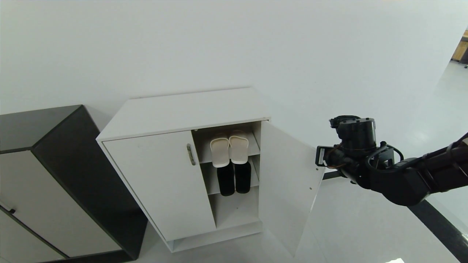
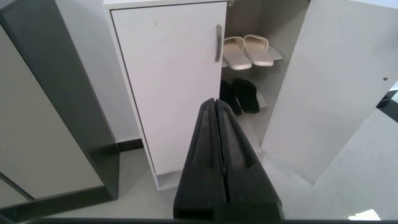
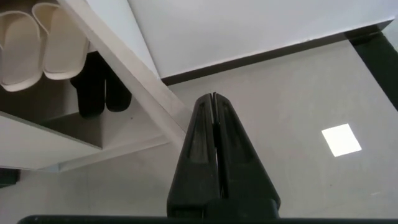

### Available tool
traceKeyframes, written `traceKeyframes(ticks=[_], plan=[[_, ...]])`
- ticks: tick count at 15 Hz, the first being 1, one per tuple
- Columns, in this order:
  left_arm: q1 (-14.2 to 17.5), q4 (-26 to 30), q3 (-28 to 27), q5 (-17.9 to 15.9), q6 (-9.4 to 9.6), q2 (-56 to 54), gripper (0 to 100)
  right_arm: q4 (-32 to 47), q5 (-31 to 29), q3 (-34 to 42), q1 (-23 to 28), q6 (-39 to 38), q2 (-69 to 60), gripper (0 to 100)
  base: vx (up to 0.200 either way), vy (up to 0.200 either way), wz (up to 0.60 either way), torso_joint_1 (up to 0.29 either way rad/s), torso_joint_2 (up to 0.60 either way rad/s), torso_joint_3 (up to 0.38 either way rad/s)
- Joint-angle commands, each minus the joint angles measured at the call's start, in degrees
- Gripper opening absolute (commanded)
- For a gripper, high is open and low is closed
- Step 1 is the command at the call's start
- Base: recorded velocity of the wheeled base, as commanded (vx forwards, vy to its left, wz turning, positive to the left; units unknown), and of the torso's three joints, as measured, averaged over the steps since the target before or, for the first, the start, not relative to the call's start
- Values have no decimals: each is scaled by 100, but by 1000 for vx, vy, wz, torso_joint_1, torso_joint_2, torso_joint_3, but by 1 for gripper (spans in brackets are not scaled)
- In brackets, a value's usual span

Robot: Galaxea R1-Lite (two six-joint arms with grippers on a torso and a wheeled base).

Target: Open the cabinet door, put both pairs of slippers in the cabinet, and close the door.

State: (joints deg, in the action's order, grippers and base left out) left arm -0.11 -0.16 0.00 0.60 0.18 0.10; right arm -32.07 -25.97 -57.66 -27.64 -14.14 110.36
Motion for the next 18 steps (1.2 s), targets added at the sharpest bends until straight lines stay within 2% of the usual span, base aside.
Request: traceKeyframes(ticks=[1,8,11,16,18], plan=[[2,-2,0,2,-1,8,0,8,-14,150,-242,-1,-173,0,0,0,0,0,0,0],[2,-2,0,2,-1,-1,0,17,-23,677,-1279,17,-797,0,0,0,0,0,0,0],[2,-2,0,-7,-1,-1,0,-9,-14,668,-1200,-1,-577,0,0,0,0,0,0,0],[2,-2,0,-7,-1,8,0,-985,30,809,-1174,166,29,0,0,0,0,0,0,0],[2,-2,0,-7,-1,-1,0,-1038,30,783,-1191,201,179,0,0,0,0,0,0,0]])
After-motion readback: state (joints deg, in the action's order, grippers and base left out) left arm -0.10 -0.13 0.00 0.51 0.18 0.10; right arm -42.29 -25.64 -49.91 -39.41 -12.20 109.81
